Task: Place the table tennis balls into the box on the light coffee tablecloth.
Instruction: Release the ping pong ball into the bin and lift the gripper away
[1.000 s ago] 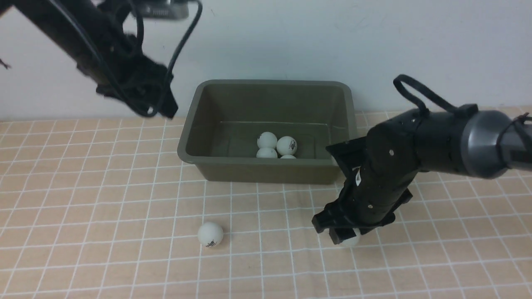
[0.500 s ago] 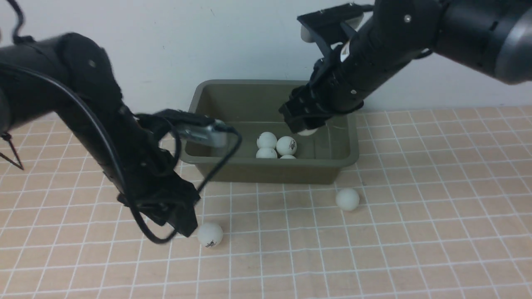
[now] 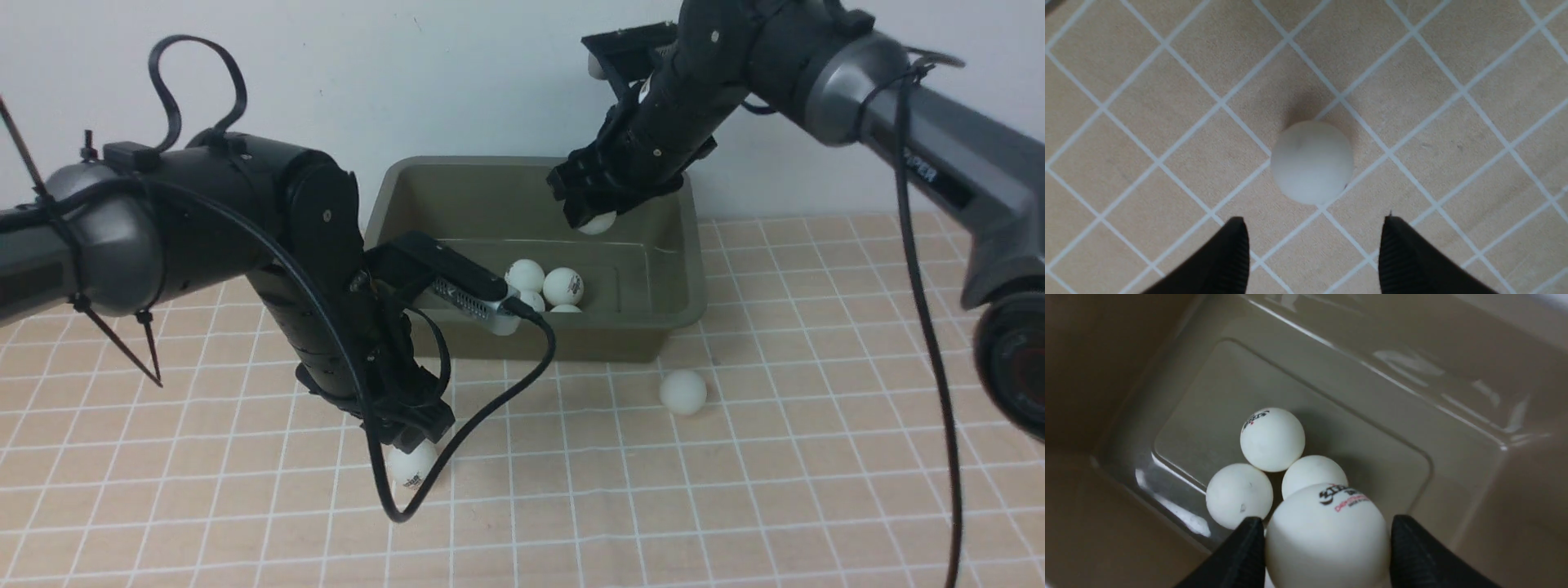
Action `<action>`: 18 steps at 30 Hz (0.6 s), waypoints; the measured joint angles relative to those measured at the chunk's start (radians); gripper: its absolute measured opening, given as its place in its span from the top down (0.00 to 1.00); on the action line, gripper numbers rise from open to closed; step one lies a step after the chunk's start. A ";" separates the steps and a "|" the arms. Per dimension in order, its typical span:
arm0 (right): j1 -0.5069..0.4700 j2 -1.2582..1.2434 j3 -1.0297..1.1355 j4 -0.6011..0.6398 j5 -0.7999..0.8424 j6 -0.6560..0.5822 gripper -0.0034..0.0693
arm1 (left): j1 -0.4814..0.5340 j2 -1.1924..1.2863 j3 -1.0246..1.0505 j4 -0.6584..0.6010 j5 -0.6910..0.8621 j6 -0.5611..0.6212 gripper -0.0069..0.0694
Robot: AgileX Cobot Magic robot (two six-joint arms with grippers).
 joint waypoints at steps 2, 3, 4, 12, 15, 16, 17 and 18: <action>-0.002 0.036 -0.030 0.016 0.020 -0.004 0.46 | 0.000 0.020 0.000 0.000 -0.008 0.000 0.44; -0.002 0.043 -0.036 0.020 0.021 -0.004 0.46 | 0.000 0.025 0.000 -0.001 -0.010 0.000 0.44; -0.002 0.053 -0.042 0.025 0.026 -0.007 0.46 | 0.000 0.034 0.000 -0.002 -0.012 0.002 0.44; -0.002 0.058 -0.049 0.032 0.030 -0.030 0.45 | 0.000 0.047 0.000 -0.012 -0.029 0.005 0.44; -0.002 0.058 -0.049 0.032 0.032 -0.031 0.39 | 0.000 0.048 0.000 -0.038 -0.031 0.020 0.44; -0.002 0.058 -0.049 0.032 0.032 -0.033 0.36 | 0.000 0.050 0.000 -0.046 -0.032 0.032 0.44; -0.002 0.058 -0.049 0.032 0.035 -0.033 0.33 | 0.000 0.054 0.000 -0.056 -0.032 0.044 0.44; -0.002 0.058 -0.049 0.033 0.037 -0.033 0.30 | 0.000 0.058 0.000 -0.063 -0.032 0.055 0.44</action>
